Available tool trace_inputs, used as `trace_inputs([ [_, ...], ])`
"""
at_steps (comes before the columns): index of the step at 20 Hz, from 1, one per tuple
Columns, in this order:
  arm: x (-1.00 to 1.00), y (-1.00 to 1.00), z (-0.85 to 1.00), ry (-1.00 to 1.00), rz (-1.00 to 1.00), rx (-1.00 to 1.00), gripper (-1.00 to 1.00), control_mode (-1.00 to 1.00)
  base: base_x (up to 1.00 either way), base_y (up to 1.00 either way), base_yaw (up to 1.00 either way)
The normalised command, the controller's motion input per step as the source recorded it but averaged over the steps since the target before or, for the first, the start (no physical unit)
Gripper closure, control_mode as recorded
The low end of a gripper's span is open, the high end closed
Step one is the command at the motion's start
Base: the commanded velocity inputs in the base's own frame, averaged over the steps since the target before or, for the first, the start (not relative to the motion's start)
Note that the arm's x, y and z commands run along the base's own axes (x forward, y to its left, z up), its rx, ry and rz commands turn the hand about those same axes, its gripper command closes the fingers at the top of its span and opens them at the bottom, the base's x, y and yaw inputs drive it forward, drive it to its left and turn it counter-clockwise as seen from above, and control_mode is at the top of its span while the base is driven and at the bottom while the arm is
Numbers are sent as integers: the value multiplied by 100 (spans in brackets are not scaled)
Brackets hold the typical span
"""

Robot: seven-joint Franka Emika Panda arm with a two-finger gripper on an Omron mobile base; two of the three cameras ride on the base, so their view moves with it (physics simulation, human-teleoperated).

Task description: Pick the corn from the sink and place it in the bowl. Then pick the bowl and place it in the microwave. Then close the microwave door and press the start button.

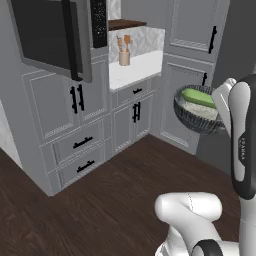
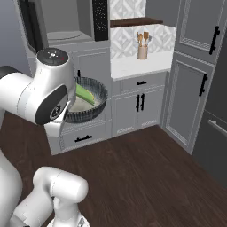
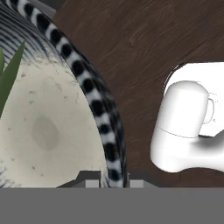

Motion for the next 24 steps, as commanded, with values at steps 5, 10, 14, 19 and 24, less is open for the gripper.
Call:
trace_inputs([
  [5,0,0,0,0,0,0,100,100,52,-100,42],
  [10,0,0,0,0,0,0,100,100,45,-88,61],
  [14,0,0,0,0,0,0,100,100,31,-67,71],
  [19,0,0,0,0,0,0,100,100,40,-61,67],
  [24,0,0,0,0,0,0,100,100,40,-56,42],
])
